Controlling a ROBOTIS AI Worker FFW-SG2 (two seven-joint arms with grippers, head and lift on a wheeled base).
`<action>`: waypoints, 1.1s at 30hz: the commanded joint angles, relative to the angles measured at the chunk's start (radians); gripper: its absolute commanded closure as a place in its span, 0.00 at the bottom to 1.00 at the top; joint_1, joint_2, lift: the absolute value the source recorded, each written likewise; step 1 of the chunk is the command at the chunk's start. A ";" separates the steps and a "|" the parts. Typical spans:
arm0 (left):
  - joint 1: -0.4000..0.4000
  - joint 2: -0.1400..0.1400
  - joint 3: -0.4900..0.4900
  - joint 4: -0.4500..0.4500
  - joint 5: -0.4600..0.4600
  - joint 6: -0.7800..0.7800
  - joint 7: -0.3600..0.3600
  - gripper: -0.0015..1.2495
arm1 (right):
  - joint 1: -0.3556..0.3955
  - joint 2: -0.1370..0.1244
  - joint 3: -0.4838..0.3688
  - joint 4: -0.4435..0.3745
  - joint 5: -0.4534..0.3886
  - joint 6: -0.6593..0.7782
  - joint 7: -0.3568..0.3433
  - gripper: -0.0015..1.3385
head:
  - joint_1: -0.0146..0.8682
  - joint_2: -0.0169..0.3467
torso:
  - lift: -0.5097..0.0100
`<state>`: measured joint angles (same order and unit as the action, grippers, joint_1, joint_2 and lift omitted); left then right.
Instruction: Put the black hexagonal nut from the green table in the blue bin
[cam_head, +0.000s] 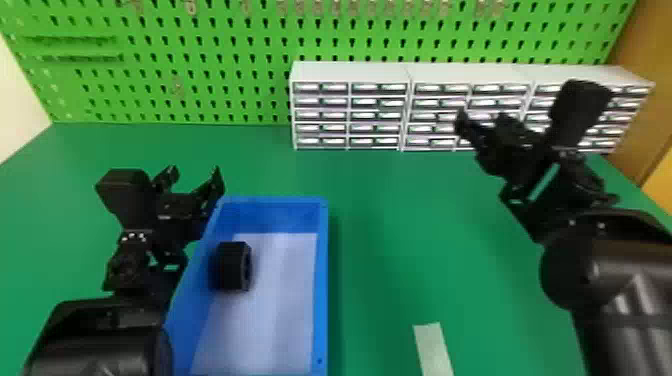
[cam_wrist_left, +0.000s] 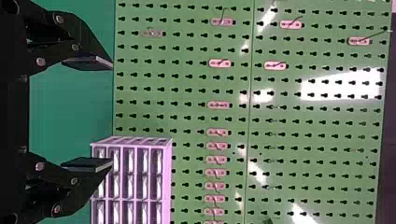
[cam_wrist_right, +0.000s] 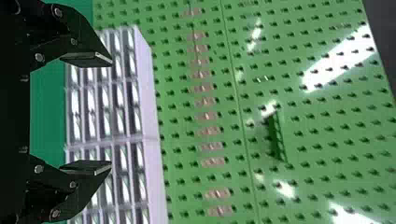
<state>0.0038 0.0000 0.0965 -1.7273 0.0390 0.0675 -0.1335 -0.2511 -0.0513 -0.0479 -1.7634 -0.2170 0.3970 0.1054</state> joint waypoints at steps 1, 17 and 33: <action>0.002 -0.003 -0.001 0.000 0.001 0.000 0.000 0.41 | 0.036 -0.001 -0.015 -0.037 0.056 -0.073 -0.053 0.36 | 0.79 0.19 | 0.79; 0.005 -0.003 -0.009 0.000 0.002 0.000 0.006 0.41 | 0.173 -0.044 0.017 -0.142 0.278 -0.106 -0.092 0.37 | 0.79 0.19 | 0.79; 0.010 -0.003 -0.012 0.000 0.006 0.000 0.008 0.41 | 0.331 -0.042 0.062 -0.162 0.288 -0.279 -0.133 0.37 | 0.79 0.19 | 0.79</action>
<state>0.0130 0.0000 0.0847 -1.7273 0.0430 0.0675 -0.1258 0.0393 -0.0956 0.0015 -1.9203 0.0786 0.1695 -0.0176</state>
